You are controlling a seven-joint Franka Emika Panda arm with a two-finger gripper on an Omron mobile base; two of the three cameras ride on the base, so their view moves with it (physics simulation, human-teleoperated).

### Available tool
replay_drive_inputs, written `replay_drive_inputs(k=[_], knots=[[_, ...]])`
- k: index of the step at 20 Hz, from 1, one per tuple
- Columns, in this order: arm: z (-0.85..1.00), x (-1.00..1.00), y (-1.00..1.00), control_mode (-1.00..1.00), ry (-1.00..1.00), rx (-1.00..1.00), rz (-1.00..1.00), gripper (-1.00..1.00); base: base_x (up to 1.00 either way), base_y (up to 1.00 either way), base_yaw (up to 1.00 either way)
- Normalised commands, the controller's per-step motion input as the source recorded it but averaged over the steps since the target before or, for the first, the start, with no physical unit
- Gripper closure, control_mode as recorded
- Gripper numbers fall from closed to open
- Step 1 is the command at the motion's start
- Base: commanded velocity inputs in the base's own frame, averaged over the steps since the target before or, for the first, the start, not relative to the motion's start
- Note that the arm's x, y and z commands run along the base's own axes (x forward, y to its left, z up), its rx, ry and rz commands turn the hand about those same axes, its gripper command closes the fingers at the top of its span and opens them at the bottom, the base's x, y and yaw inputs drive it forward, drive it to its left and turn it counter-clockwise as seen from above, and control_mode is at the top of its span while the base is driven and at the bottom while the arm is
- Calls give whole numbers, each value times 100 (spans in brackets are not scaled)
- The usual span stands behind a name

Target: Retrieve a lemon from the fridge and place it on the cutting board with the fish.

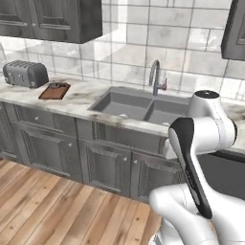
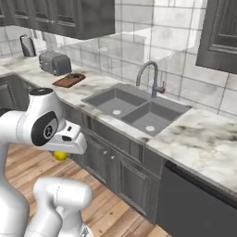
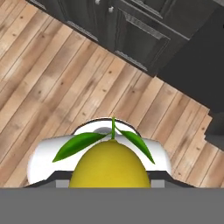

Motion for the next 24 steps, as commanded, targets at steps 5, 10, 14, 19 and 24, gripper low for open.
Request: replay_drive_inputs(k=[5,10,14,19,24], knots=[[0,0,0,100,0,0,0,100,33,84,-17],[0,0,0,100,0,0,0,100,24,92,-18],[0,0,0,100,0,0,0,100,31,92,-18],[0,0,0,100,0,0,0,100,35,95,-22],[0,0,0,100,0,0,0,100,34,80,-25]])
